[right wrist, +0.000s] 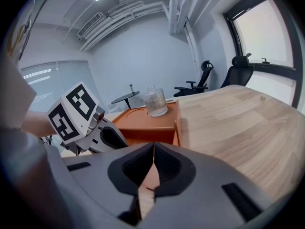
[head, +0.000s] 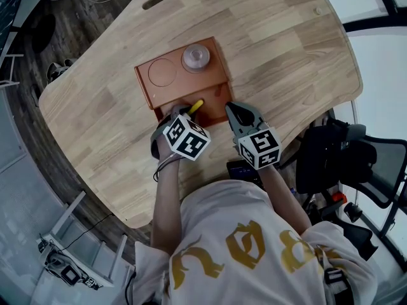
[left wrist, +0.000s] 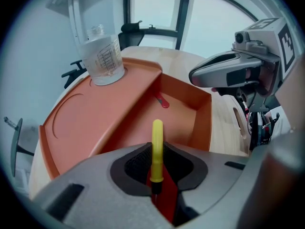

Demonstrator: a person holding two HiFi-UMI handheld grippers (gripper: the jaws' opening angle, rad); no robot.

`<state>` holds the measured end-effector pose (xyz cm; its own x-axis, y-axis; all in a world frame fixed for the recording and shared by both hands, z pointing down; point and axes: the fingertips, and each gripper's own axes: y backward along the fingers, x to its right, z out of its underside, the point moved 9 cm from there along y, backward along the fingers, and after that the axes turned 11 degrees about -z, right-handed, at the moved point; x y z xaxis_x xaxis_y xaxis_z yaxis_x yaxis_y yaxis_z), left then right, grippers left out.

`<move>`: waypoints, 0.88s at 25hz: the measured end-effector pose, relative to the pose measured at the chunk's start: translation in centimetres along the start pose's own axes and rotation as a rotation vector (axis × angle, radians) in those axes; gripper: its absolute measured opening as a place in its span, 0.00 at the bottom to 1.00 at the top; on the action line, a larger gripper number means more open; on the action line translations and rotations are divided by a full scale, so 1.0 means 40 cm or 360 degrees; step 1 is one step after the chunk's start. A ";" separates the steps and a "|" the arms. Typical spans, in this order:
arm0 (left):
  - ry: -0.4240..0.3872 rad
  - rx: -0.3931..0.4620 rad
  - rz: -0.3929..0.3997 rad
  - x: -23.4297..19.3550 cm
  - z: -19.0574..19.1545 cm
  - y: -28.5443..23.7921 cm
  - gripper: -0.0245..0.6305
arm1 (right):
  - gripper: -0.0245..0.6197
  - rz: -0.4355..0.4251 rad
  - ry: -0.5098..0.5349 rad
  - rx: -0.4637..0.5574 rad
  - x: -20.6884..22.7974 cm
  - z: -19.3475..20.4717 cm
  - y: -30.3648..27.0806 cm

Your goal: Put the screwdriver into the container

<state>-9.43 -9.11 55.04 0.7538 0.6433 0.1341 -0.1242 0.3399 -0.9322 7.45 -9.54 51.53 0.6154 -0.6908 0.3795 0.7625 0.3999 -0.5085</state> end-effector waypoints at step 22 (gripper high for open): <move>0.0158 0.0198 -0.0087 -0.032 -0.008 0.038 0.18 | 0.06 -0.0008 0.0052 0.0023 -0.024 -0.024 0.013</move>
<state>-10.39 -9.63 53.36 0.8209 0.5527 0.1439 -0.1554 0.4586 -0.8749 7.07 -9.25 50.14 0.6050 -0.7119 0.3566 0.7686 0.4051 -0.4951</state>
